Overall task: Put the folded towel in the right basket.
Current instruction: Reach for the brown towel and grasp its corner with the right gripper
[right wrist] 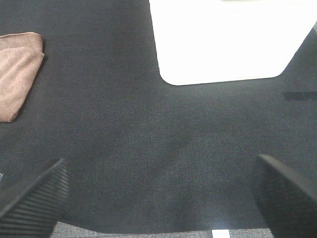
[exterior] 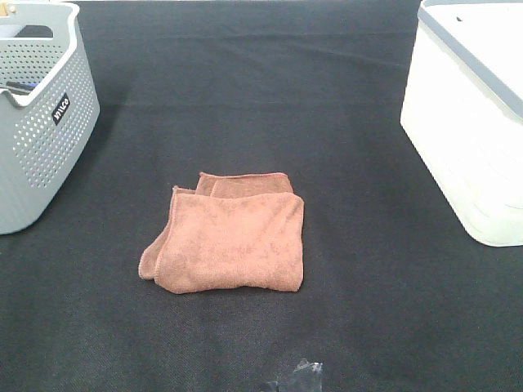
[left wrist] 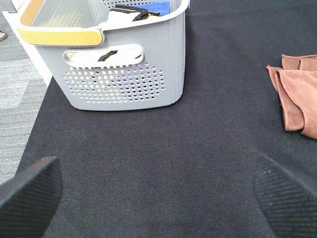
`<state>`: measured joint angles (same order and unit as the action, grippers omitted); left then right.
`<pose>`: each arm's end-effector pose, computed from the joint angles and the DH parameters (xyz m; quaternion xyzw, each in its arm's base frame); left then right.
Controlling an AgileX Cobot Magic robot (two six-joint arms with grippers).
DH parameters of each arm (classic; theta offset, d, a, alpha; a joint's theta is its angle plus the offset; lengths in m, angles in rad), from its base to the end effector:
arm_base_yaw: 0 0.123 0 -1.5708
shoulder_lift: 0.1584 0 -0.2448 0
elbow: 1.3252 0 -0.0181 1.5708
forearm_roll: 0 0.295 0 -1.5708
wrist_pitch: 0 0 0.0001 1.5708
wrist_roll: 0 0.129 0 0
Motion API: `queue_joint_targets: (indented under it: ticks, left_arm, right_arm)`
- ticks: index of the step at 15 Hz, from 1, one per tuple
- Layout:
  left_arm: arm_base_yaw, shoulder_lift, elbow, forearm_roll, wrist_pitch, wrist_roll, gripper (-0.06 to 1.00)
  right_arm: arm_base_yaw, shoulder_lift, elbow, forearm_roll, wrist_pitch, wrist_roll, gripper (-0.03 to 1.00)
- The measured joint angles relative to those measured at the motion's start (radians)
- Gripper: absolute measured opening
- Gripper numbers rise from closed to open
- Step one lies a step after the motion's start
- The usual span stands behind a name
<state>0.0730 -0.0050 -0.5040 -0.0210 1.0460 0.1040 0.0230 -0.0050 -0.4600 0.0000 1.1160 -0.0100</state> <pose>0.1080 0.0055 0.2849 0.0135 0.8468 0.0365 0.5304 0.1087 0.0025 0.2615 -0.0145 0.8758 0.0031 0.4825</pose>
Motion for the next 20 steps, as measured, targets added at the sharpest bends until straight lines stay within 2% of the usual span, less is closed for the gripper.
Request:
queue_joint_targets:
  ticks: [16,18,19,20]
  left_arm:
    - [0.000,0.000,0.000,0.000,0.000,0.000,0.97]
    - [0.000,0.000,0.000,0.000,0.000,0.000,0.97]
    - [0.000,0.000,0.000,0.000,0.000,0.000,0.97]
    - [0.000,0.000,0.000,0.000,0.000,0.000,0.97]
  right_arm:
    - [0.000,0.009,0.000,0.000,-0.001,-0.003,0.97]
    - [0.000,0.162,-0.039,0.009,-0.001,0.001,0.96]
    - [0.000,0.306,-0.085,0.032,-0.001,0.010,0.95]
    - [0.000,0.510,-0.166,0.100,0.002,0.029,0.94]
